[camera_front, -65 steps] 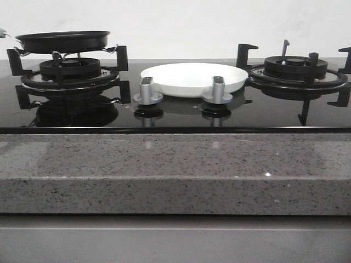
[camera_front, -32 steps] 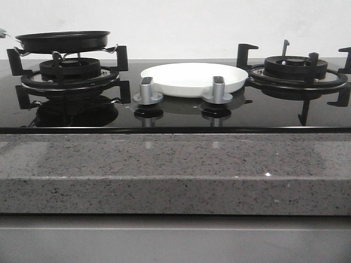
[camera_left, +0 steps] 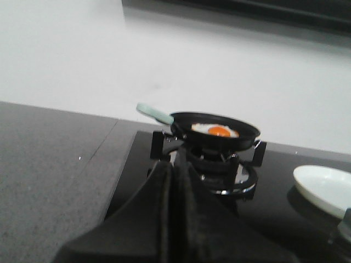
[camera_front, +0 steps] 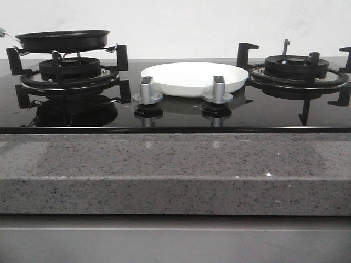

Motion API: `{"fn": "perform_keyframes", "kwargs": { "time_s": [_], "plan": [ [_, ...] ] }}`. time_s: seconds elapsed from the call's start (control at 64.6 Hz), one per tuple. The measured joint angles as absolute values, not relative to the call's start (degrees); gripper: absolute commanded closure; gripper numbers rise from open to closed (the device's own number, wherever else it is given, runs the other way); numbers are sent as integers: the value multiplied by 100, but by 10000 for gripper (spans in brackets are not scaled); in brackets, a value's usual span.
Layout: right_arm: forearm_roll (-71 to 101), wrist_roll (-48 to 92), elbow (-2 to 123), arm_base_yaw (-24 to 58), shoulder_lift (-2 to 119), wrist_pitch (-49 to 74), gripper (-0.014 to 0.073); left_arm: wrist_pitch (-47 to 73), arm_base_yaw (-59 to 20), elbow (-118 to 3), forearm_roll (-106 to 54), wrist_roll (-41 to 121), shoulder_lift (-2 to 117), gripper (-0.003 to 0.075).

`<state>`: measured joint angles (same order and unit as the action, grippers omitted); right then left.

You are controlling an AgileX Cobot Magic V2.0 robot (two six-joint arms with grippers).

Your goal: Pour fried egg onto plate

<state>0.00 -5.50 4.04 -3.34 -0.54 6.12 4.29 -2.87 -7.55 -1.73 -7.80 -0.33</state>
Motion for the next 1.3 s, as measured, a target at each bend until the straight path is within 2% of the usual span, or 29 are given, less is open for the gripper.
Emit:
{"fn": "perform_keyframes", "kwargs": {
  "time_s": [0.186, 0.527, 0.867, 1.208, 1.239, 1.301],
  "plan": [
    [-108, -550, 1489, -334, 33, 1382, 661, 1237, -287, -2068, -87, -780, 256, 739],
    [-232, -539, 3539, -334, 1367, 2494, 661, 2628, -287, -3896, 42, -780, 1741, 739],
    [-237, -539, 3710, -334, 1890, 2651, 661, 2845, -287, -4025, 42, -780, 2563, 739],
    [-245, -539, 3710, -334, 1895, 2651, 659, 2897, -287, -4025, 42, -780, 2684, 739],
    [-245, -539, 3710, -334, 1895, 2653, 649, 2897, -287, -4025, 42, -780, 2684, 736],
    [-245, -539, 3710, -334, 1895, 2689, 562, 2897, -287, -4025, 42, -780, 2684, 704]
  ]
}}
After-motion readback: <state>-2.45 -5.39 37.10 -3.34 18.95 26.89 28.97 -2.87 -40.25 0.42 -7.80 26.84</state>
